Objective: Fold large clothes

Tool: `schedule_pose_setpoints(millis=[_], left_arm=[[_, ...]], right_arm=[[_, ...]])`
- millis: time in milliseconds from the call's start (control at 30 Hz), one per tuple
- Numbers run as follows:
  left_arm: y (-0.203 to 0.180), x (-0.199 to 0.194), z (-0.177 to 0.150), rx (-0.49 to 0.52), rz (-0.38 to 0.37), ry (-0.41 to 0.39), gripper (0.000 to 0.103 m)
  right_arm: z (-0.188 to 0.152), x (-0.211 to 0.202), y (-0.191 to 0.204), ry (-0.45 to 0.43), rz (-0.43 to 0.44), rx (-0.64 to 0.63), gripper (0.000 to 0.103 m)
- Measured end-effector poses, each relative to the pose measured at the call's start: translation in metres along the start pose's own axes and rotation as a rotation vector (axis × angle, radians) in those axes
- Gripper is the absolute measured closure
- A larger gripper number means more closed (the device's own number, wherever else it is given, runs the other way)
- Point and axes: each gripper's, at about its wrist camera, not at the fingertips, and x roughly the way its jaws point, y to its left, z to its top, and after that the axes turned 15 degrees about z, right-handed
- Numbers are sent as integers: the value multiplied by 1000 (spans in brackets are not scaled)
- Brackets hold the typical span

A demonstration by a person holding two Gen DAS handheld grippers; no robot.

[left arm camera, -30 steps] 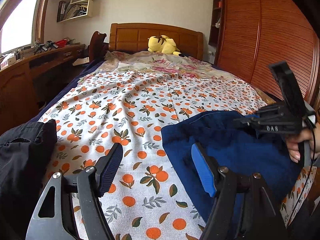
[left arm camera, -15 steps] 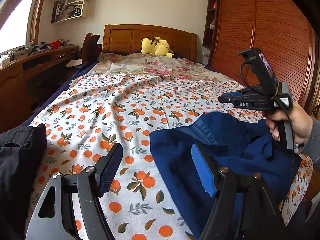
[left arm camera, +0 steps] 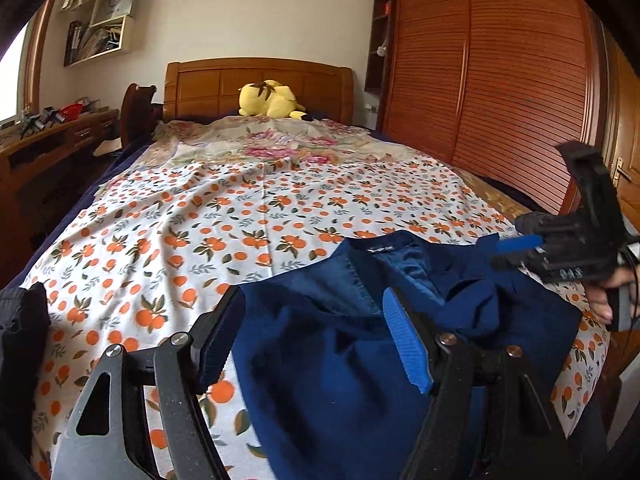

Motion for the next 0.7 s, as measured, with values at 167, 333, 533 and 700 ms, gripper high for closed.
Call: schedule_pose_setpoints(millis=[167, 333, 533, 700], left_arm=[[-11, 2, -1, 18, -12, 8, 31], [-8, 1, -3, 7, -6, 12, 31], [7, -1, -5, -18, 17, 10, 31], [24, -2, -5, -49, 37, 9, 31]], right_arm=[[-46, -5, -2, 87, -28, 8, 68], [-50, 14, -19, 168, -114, -23, 93], [-2, 22, -26, 78, -186, -76, 101], [55, 43, -24, 27, -259, -145, 101]])
